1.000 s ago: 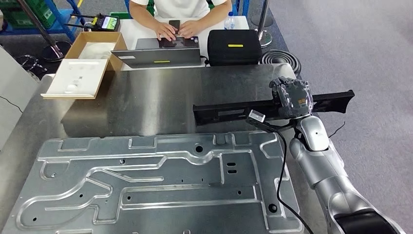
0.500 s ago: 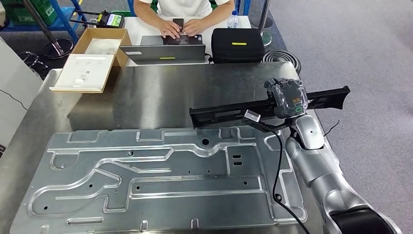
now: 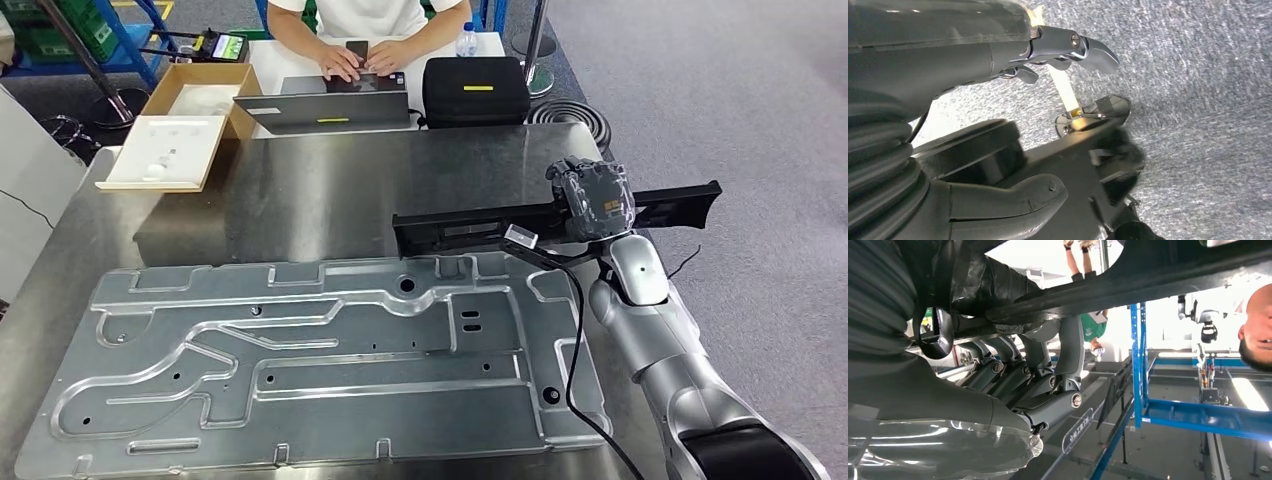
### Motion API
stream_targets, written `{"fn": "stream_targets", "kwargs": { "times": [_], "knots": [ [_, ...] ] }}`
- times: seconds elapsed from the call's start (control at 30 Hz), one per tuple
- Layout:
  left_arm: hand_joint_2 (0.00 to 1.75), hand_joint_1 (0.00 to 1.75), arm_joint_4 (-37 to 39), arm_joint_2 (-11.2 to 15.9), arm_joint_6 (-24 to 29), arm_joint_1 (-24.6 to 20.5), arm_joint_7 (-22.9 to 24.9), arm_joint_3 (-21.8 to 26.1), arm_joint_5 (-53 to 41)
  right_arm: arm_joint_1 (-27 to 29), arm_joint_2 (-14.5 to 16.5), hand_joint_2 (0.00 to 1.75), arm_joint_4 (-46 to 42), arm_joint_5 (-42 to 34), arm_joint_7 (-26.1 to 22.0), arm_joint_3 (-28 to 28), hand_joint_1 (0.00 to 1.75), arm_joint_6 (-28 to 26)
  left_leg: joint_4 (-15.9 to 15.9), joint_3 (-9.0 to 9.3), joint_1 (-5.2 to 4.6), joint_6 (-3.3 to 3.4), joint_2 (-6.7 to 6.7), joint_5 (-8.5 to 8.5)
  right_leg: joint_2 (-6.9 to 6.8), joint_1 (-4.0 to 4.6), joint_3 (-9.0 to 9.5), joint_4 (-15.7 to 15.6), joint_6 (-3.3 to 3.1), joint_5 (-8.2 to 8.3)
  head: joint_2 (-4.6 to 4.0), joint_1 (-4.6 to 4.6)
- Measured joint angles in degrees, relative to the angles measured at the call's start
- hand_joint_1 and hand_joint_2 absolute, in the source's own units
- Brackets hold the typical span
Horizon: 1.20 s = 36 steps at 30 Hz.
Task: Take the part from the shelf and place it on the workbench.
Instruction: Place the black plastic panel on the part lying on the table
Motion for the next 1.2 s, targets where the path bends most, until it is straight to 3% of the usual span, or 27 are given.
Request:
{"fn": "stream_targets", "kwargs": {
  "times": [0.07, 0.17, 0.23, 0.3, 0.33, 0.37, 0.4, 0.47, 0.53, 0.6, 0.67, 0.7, 0.77, 0.83, 0.87, 0.9, 1.0, 1.03, 1.13, 1.2],
  "knots": [
    [1.75, 0.0, 0.0, -0.01, -0.13, -0.04, 0.03, 0.0, 0.11, -0.06, 0.0, 1.75, 0.07, 0.0, -0.01, 0.0, 1.75, 0.0, -2.31, 1.17, -0.32, 0.44, -0.07, -0.15, 0.05, 0.02, -0.39, 0.17, 0.57, 0.15, 0.0, 0.01],
    [1.75, 0.0, 0.0, -0.04, -0.31, -0.11, 0.41, 0.01, 0.25, -0.16, -0.01, 1.75, 0.18, 0.0, -0.05, 0.0, 1.75, -0.02, -3.25, 1.13, -0.12, 1.41, 0.14, 0.56, 0.12, -0.09, -0.8, 0.99, 1.4, -0.47, 0.0, 0.03],
    [1.75, 0.0, 0.0, -0.07, -0.49, -0.3, 0.69, 0.0, 0.27, -0.45, -0.02, 1.75, 0.34, 0.0, -0.06, 0.0, 1.75, -0.03, -3.88, 1.03, 0.12, 2.17, 0.28, 1.12, 0.12, -0.19, -2.56, 5.33, 1.8, -3.71, 0.0, 0.06],
    [1.75, 0.0, 0.0, -0.05, -0.74, -0.35, 0.86, 0.01, 0.31, -0.64, -0.01, 1.75, 0.65, 0.0, -0.04, 0.0, 1.75, -0.04, -3.74, 0.46, 0.08, 2.44, 0.28, 1.41, 0.12, -0.25, -5.52, 12.48, 2.19, -7.32, 0.0, 0.08],
    [1.75, 0.0, 0.0, -0.04, -0.84, -0.34, 0.92, 0.02, 0.33, -0.64, -0.01, 1.75, 0.86, 0.0, -0.04, 0.0, 1.75, -0.07, -3.54, 0.11, 0.07, 2.44, 0.28, 1.54, 0.11, -0.33, -6.49, 15.0, 2.36, -8.11, 0.0, 0.07],
    [1.75, 0.0, 0.01, -0.04, -0.94, -0.32, 0.97, 0.02, 0.36, -0.65, 0.0, 1.75, 1.07, 0.0, -0.05, 0.0, 1.75, -0.1, -3.28, -0.29, 0.07, 2.4, 0.28, 1.67, 0.1, -0.44, -6.61, 15.71, 2.49, -7.9, 0.0, 0.07],
    [1.75, 0.0, 0.01, -0.04, -1.04, -0.31, 1.01, 0.02, 0.37, -0.69, 0.0, 1.75, 1.27, 0.0, -0.08, 0.0, 1.75, -0.14, -2.96, -0.69, 0.09, 2.32, 0.28, 1.79, 0.07, -0.58, -5.65, 14.27, 2.59, -6.71, 0.0, 0.07],
    [1.75, 0.0, 0.01, -0.06, -1.28, -0.33, 1.03, 0.02, 0.37, -0.9, 0.01, 1.75, 1.49, 0.0, -0.15, 0.0, 1.75, -0.17, -2.3, -1.47, 0.11, 2.0, 0.24, 2.05, 0.01, -0.86, -1.65, 7.12, 2.67, -3.61, 0.0, 0.07],
    [1.75, 0.0, 0.02, -0.08, -1.4, -0.44, 0.9, 0.01, 0.33, -1.14, 0.04, 1.75, 1.63, 0.04, -0.19, 0.0, 1.75, -0.2, -1.88, -2.19, -0.04, 1.35, 0.17, 2.48, 0.12, -0.7, 0.59, 2.08, 2.42, -2.07, 0.0, 0.05],
    [1.75, 0.0, 0.01, -0.08, -1.27, -0.52, 0.61, -0.02, 0.14, -1.23, 0.07, 1.75, 1.91, 0.14, -0.19, 0.0, 1.75, -0.32, -2.06, -2.63, -0.18, 0.55, 0.12, 3.09, 0.24, -0.35, 0.15, 1.55, 1.78, -1.63, 0.0, 0.04],
    [1.75, 0.0, 0.0, -0.07, -1.0, -0.53, 0.29, -0.04, 0.03, -1.2, 0.1, 1.75, 2.12, 0.2, -0.17, 0.0, 1.75, -0.51, -1.89, -3.12, -0.08, -0.15, 0.11, 2.97, 0.12, -0.51, -0.39, 1.36, 0.82, -0.81, 0.0, 0.05],
    [1.75, 0.0, 0.0, -0.07, -0.86, -0.54, 0.1, -0.04, 0.06, -1.19, 0.12, 1.75, 2.16, 0.2, -0.15, 0.0, 1.75, -0.6, -0.68, -3.74, -0.02, -0.46, 0.11, 1.85, 0.04, -0.61, -0.7, 1.2, 0.3, -0.33, 0.0, 0.05],
    [1.75, 0.0, 0.0, -0.06, -0.67, -0.58, -0.28, -0.04, 0.21, -1.16, 0.15, 1.75, 2.24, 0.29, -0.09, 0.0, 1.75, -0.69, 5.34, -6.05, 0.12, -0.93, 0.14, -2.59, -0.09, -0.6, -1.52, 1.05, -0.37, 0.48, 0.0, 0.04],
    [1.75, 0.0, 0.0, -0.06, -0.6, -0.56, -0.61, -0.04, 0.3, -1.1, 0.15, 1.75, 2.44, 0.37, -0.03, 0.0, 1.75, -0.72, 12.52, -8.22, 0.15, -1.2, 0.16, -6.49, -0.13, -0.39, -2.47, 1.13, -0.56, 1.16, 0.0, 0.03],
    [1.75, 0.0, 0.0, -0.06, -0.57, -0.55, -0.75, -0.05, 0.3, -1.05, 0.15, 1.75, 2.55, 0.37, -0.03, 0.0, 1.75, -0.72, 14.03, -8.21, 0.15, -1.21, 0.17, -7.11, -0.11, -0.29, -2.9, 1.19, -0.56, 1.45, 0.0, 0.04],
    [1.75, 0.0, 0.0, -0.05, -0.54, -0.56, -0.9, -0.06, 0.26, -1.0, 0.15, 1.75, 2.61, 0.37, -0.03, 0.0, 1.75, -0.72, 13.17, -6.97, 0.14, -1.09, 0.17, -6.68, -0.08, -0.21, -3.27, 1.26, -0.5, 1.71, -0.01, 0.04],
    [1.75, 0.0, 0.0, -0.03, -0.5, -0.76, -1.07, -0.15, 0.28, -0.94, 0.14, 1.75, 2.66, 0.34, -0.1, 0.0, 1.75, -0.77, 2.02, 0.74, -0.1, -0.04, 0.12, -3.44, 0.0, 0.0, -3.88, 1.55, -0.06, 2.3, -0.01, 0.04],
    [1.75, 0.0, 0.0, -0.03, -0.55, -0.83, -0.84, -0.17, 0.39, -0.92, 0.11, 1.75, 2.68, 0.33, -0.13, 0.0, 1.75, -0.8, -0.63, 2.33, -0.24, 0.34, 0.09, -2.91, -0.01, 0.03, -4.01, 1.62, 0.22, 2.53, 0.0, 0.04],
    [1.75, 0.0, 0.0, -0.01, -0.69, -0.72, 0.42, -0.15, 0.89, -0.7, 0.06, 1.75, 2.79, 0.33, -0.2, 0.0, 1.75, -0.99, -2.18, 2.84, -0.52, 1.16, 0.05, -2.27, -0.02, -0.02, -4.22, 1.35, 1.31, 3.34, 0.0, 0.04],
    [1.75, 0.0, 0.01, -0.06, -0.67, -0.7, 0.72, -0.13, 1.09, -0.53, -0.05, 1.75, 2.86, 0.35, -0.2, -0.02, 1.75, -1.11, -3.13, 2.74, -0.27, 1.95, 0.23, -1.39, 0.03, 0.02, -4.65, 2.0, 1.77, 2.61, 0.0, 0.05]
  ]
}}
